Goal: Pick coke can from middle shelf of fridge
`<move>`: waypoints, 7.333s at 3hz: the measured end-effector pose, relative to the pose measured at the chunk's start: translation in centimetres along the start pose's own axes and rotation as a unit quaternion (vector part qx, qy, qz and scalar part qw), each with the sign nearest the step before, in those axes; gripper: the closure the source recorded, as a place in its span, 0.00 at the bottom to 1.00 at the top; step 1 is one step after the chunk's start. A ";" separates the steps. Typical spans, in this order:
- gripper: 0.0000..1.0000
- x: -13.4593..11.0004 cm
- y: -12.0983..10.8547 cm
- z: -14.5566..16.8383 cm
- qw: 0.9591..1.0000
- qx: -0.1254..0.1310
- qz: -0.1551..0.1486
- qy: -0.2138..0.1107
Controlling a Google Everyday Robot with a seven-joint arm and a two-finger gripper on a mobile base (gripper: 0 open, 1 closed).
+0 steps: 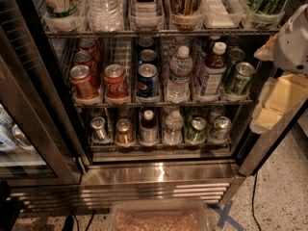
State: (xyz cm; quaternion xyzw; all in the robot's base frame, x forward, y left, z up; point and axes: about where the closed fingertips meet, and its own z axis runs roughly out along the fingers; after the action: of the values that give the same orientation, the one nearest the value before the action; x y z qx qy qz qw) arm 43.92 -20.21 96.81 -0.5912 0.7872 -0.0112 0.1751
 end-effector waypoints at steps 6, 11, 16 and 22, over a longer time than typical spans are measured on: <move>0.00 -17.2 8.6 11.8 0.965 -0.052 -0.019 -0.256; 0.00 -23.1 7.7 17.0 0.926 0.021 0.056 -0.374; 0.00 -27.0 2.8 20.1 0.850 0.202 0.248 -0.419; 0.09 -27.1 -0.4 21.8 0.799 0.321 0.281 -0.424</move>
Offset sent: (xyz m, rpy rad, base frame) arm 0.0027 0.1749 -0.0475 0.4085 -0.0235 0.1485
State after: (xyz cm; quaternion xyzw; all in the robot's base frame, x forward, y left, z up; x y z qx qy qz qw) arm 57.09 9.07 83.60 -0.1993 0.7171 0.0381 0.6667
